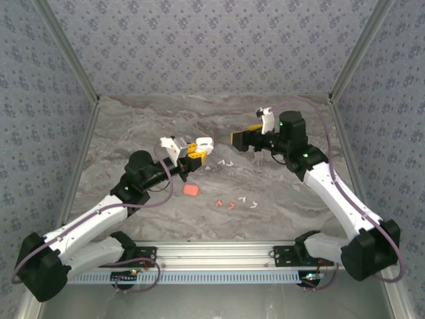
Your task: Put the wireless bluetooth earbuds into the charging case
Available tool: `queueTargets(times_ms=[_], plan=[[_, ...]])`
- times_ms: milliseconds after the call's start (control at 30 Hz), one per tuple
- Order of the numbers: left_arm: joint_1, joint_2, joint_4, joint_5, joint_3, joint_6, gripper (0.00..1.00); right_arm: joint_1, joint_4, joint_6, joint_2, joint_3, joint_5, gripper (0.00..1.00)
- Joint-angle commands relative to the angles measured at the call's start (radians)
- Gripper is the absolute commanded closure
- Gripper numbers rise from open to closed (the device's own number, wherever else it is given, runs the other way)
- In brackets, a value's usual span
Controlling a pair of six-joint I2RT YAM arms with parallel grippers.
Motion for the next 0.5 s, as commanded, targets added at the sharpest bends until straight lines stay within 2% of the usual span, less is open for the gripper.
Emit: queueTargets(times_ms=[0,267,467], plan=[[-0.005,-0.046,-0.031,-0.040,0.003,0.036,1.00,0.010,-0.188,0.073,0.101,0.034,0.141,0.12],[-0.005,-0.066,-0.045,-0.052,-0.002,0.040,1.00,0.091,-0.243,0.072,0.370,0.111,0.362,0.15],[-0.005,-0.076,-0.064,-0.048,-0.001,0.037,1.00,0.103,-0.266,0.045,0.556,0.230,0.435,0.23]])
